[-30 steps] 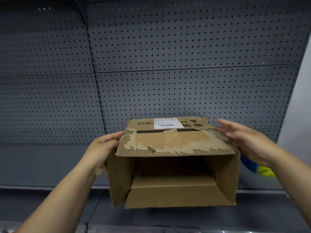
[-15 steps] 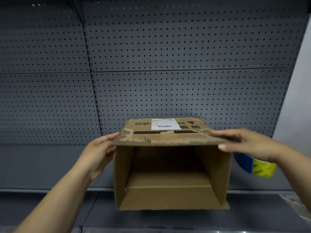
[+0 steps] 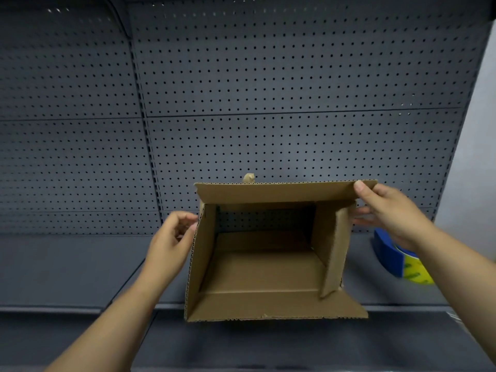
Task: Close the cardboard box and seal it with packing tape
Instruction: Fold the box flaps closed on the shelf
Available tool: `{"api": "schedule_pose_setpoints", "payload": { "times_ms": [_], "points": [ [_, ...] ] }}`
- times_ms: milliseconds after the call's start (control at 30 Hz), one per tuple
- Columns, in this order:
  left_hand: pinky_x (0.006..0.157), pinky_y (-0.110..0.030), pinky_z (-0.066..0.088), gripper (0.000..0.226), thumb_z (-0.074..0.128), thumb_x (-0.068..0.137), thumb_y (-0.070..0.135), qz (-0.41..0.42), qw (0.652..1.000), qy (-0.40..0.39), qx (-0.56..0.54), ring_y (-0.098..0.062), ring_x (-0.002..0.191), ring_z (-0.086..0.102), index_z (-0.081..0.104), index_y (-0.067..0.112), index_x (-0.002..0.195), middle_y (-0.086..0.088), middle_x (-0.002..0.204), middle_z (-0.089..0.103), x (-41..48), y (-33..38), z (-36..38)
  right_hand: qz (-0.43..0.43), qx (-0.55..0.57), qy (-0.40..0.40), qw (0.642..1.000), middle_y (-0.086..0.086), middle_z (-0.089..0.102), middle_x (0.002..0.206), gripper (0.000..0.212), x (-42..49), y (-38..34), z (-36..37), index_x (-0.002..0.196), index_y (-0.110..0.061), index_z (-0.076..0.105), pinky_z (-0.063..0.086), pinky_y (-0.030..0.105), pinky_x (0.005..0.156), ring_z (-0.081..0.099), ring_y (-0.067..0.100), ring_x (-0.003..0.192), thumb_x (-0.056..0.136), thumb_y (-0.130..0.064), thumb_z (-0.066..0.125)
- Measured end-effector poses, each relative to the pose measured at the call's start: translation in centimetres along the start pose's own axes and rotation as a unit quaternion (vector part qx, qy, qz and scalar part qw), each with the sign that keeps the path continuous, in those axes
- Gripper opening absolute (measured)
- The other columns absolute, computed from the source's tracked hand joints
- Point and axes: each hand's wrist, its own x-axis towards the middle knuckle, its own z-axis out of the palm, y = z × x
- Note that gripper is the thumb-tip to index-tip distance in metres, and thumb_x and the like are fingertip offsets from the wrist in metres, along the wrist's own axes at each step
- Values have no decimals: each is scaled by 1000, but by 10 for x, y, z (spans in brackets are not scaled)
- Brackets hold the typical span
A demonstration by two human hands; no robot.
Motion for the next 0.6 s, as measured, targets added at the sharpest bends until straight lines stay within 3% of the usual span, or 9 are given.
{"api": "schedule_pose_setpoints", "payload": {
  "times_ms": [67, 167, 300, 367, 433, 500, 600],
  "points": [
    [87, -40, 51, 18, 55, 91, 13, 7, 1000, 11, -23, -13, 95, 60, 58, 29, 96, 5, 99, 65, 1, 0, 2, 7, 14, 7, 1000, 27, 61, 112, 20, 0, -1, 1, 97, -24, 61, 55, 20, 64, 63, 35, 101, 90, -39, 50],
    [86, -34, 51, 28, 53, 93, 13, 42, 999, -2, -29, -5, 96, 59, 59, 39, 100, 15, 100, 64, 0, -4, 1, -6, 26, 11, 1000, 3, 67, 100, 12, 0, -1, 2, 90, -29, 59, 51, 22, 69, 64, 16, 93, 90, -36, 49],
    [80, -6, 40, 73, 48, 89, -1, 151, 981, -83, 85, 8, 101, 49, 42, 67, 113, 34, 114, 46, 3, -12, -14, -1, 28, 11, 1000, -1, 66, 98, 12, 1, 2, 0, 91, -27, 59, 51, 27, 78, 64, 15, 93, 90, -34, 50],
    [79, -7, 37, 74, 48, 87, -2, 197, 958, -124, 170, 10, 104, 46, 40, 63, 121, 36, 123, 37, 13, -10, -23, 1, 31, 10, 999, 1, 66, 101, 13, 2, 3, 0, 92, -26, 60, 50, 30, 82, 64, 17, 95, 90, -35, 50],
    [82, -17, 38, 58, 51, 86, 2, 227, 929, -140, 257, 8, 105, 45, 47, 47, 123, 26, 132, 33, 24, -3, -30, 3, 29, 5, 1000, 1, 65, 103, 15, 3, 3, 0, 93, -25, 59, 49, 31, 86, 63, 17, 97, 89, -37, 50],
    [85, -21, 35, 41, 54, 85, 5, 242, 906, -145, 314, -2, 110, 42, 56, 31, 117, 14, 135, 37, 34, 5, -35, 3, 23, -1, 1000, 0, 65, 105, 19, 3, 3, 1, 95, -25, 59, 48, 29, 87, 62, 14, 99, 87, -39, 50],
    [88, -26, 37, 31, 59, 84, 4, 276, 881, -147, 354, -16, 118, 44, 62, 22, 109, 0, 131, 47, 46, 15, -42, 1, 25, -8, 1000, -3, 63, 104, 17, 4, 3, 2, 94, -24, 58, 46, 29, 91, 61, 11, 100, 88, -37, 49]
  ]
}}
